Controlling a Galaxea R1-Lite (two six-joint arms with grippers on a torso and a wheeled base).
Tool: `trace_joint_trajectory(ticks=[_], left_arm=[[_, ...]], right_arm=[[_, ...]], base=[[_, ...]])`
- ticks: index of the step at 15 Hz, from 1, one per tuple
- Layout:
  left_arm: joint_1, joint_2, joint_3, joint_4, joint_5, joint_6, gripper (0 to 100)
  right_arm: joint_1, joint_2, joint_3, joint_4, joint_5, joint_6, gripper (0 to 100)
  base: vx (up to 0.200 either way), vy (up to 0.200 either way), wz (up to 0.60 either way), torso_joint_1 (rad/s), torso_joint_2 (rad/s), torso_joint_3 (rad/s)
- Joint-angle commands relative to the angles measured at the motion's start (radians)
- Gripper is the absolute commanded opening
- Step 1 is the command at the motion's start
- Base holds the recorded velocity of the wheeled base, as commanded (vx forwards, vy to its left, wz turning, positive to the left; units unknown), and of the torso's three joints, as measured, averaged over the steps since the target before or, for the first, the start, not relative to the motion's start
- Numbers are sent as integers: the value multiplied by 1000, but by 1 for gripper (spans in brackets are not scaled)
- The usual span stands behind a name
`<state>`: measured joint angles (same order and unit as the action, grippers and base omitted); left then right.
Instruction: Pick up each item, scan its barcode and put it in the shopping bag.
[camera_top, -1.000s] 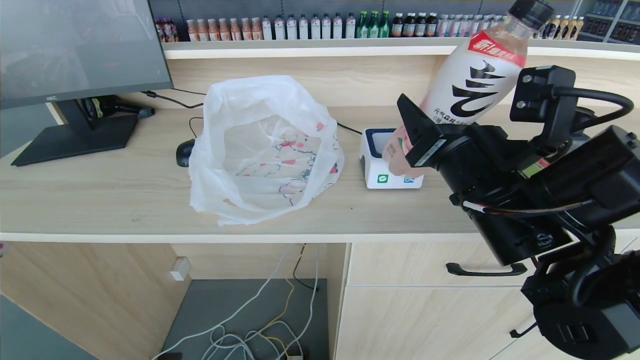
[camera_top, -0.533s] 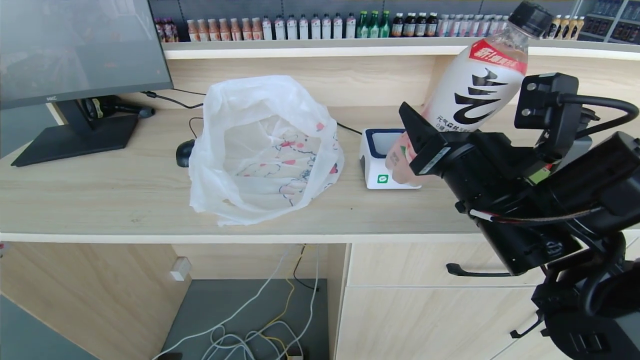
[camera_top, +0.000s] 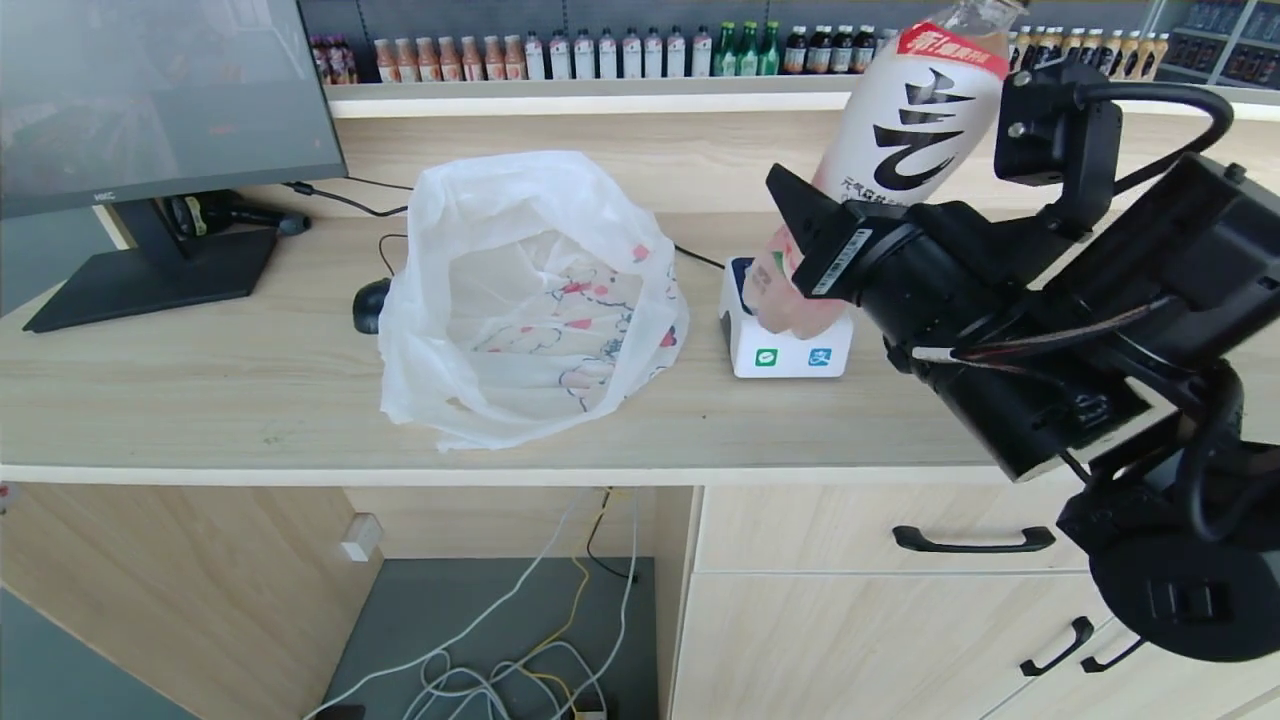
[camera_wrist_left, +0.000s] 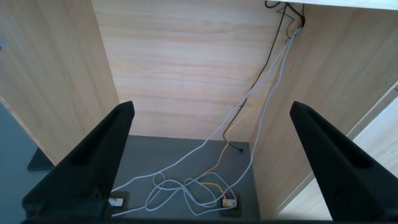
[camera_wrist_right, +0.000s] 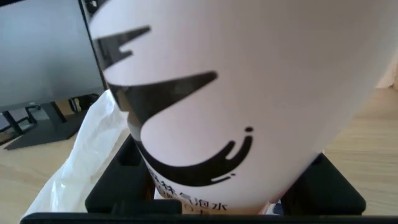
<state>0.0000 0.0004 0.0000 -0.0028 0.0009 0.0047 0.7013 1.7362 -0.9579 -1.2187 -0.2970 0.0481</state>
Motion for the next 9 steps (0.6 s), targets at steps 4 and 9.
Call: trace_joint_trajectory(ticks=[4, 9], left_arm=[[0, 0, 0, 0, 1, 0, 100], [0, 0, 0, 0, 1, 0, 100]], right_arm=[[-2, 20, -199, 169, 64, 234, 0], [-13, 40, -259, 212, 99, 458, 0]], base=[[0, 0, 0, 0, 0, 0], [0, 0, 0, 0, 0, 0]])
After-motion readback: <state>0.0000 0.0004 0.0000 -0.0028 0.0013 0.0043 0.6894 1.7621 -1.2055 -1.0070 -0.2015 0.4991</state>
